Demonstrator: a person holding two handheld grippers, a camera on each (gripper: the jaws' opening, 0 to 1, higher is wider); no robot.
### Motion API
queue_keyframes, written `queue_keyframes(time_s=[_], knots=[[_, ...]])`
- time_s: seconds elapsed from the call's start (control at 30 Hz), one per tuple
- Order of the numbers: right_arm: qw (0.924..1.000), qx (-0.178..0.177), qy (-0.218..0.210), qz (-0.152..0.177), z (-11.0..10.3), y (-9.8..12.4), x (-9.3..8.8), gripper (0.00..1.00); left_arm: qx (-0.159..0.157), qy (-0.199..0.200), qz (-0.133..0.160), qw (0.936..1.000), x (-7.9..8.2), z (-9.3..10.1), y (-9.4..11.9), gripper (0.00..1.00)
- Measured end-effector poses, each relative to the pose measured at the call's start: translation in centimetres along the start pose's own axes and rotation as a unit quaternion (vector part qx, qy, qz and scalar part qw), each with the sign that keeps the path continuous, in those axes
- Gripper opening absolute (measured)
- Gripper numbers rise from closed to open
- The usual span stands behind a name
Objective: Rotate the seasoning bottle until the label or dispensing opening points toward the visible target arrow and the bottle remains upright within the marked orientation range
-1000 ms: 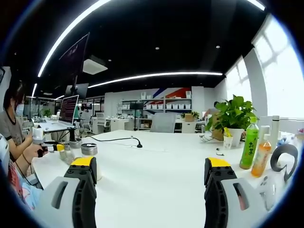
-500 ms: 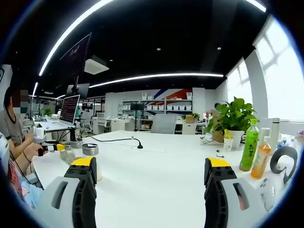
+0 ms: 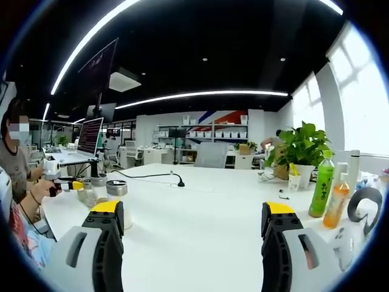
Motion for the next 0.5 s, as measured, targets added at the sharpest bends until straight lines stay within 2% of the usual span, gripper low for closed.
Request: queue_keyframes(time_s=[0.07, 0.5], knots=[[1.0, -0.002, 0.005, 0.006, -0.02, 0.15, 0.32, 0.97, -0.002, -0.015, -0.003, 0.9999, -0.06, 0.06, 0.02, 0.36], [1.0, -0.003, 0.007, -0.001, 0.55, -0.24, 0.13, 0.97, -0.033, -0.015, -0.012, 0.9993, -0.08, 0.07, -0.13, 0.36]])
Point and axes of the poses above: the point that each gripper's makers call its tool centre point, and the gripper's own axes: y roughly backward along the fingers, z roughly to its right, x roughly out of its top, the point moved 2 cm from there along y, roughly backward along the fingers, and after that the axes turned 7 degrees about x, right-handed, at the moved point
